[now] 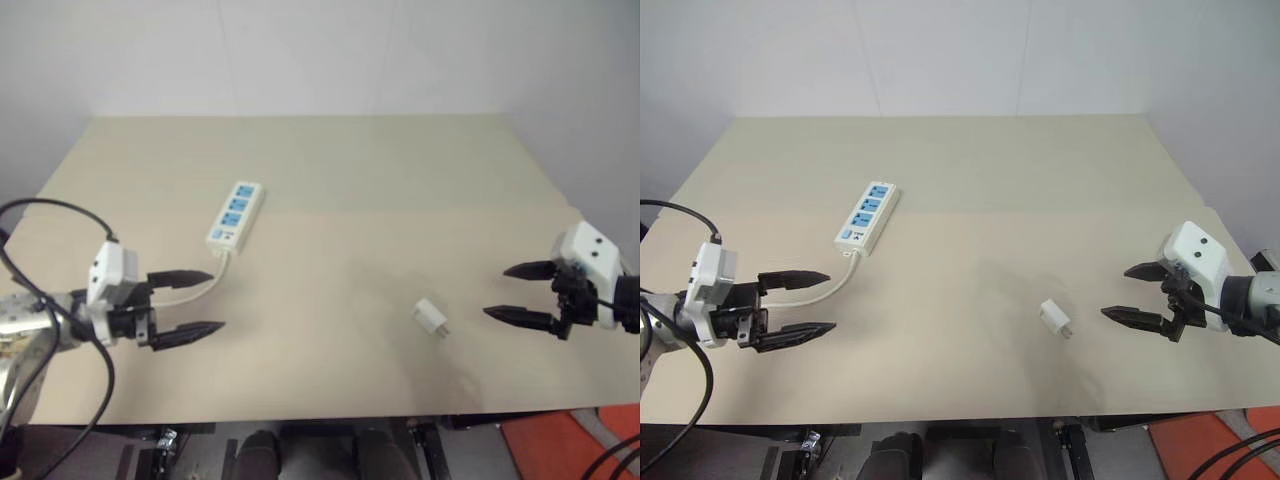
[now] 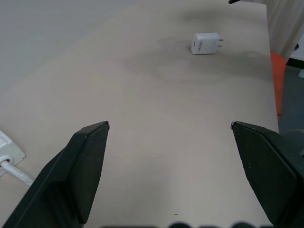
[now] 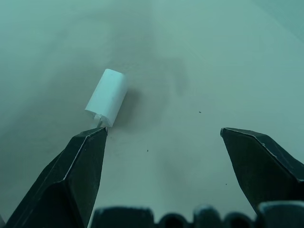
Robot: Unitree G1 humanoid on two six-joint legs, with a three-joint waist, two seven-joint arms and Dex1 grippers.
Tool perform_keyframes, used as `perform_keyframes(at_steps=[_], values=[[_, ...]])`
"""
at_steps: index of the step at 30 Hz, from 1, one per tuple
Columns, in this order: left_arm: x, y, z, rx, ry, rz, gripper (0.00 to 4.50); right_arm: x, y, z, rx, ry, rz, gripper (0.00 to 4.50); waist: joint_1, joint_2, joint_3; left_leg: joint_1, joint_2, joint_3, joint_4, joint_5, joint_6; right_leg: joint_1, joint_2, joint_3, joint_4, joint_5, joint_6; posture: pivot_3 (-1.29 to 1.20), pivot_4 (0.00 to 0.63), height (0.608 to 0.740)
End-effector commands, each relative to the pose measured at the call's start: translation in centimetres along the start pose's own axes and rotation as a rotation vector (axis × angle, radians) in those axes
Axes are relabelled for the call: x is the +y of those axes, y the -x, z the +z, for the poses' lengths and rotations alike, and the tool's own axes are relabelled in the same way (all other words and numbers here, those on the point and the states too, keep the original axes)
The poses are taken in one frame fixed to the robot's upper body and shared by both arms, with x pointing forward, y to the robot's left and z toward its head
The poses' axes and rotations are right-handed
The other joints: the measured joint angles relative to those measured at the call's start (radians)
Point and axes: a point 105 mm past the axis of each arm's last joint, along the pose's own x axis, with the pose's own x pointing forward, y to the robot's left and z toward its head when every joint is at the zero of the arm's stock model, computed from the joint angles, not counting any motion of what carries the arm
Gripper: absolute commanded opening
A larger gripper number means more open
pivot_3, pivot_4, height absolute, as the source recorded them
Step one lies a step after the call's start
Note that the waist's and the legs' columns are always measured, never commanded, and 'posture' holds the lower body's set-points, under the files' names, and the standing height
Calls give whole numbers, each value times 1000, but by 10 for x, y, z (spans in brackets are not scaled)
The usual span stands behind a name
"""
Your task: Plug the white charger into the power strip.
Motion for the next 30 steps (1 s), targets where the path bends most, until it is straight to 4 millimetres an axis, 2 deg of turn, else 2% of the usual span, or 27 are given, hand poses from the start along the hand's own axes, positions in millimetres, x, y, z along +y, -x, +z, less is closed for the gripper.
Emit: perform_keyframes(at_steps=[1,9,14,17,23,26,30], values=[[-1,3,11,-15,-44,18,4476,-3,4,14,-36,36,-19,4500,0,0,0,0,0,0,0,0,0,0,0,0,0,0,0,0,150,740],[3,2,10,-41,-100,60,4476,-3,-2,20,-59,53,-24,4500,0,0,0,0,0,0,0,0,0,0,0,0,0,0,0,0,150,740],[9,-4,14,-116,-65,114,4476,0,-8,22,-84,62,-33,4500,1,0,0,0,0,0,0,0,0,0,0,0,1,0,0,0,150,740],[19,-9,14,-162,-54,201,4476,4,-14,28,-124,72,-41,4500,2,0,0,0,0,0,1,0,0,0,0,0,1,0,0,0,150,740],[52,-18,17,-248,-74,466,4476,9,-26,46,-248,62,-48,4500,3,0,0,0,0,0,2,0,0,1,0,0,3,0,0,0,150,740],[73,-19,14,-268,-96,631,4476,9,-30,50,-262,77,-60,4500,6,-1,0,0,-1,0,3,0,0,1,0,0,4,0,0,0,150,740],[87,-27,9,-294,-89,790,4476,7,-35,53,-293,76,-74,4500,9,-1,0,0,-1,0,3,0,0,1,-1,0,4,0,0,0,150,740]])
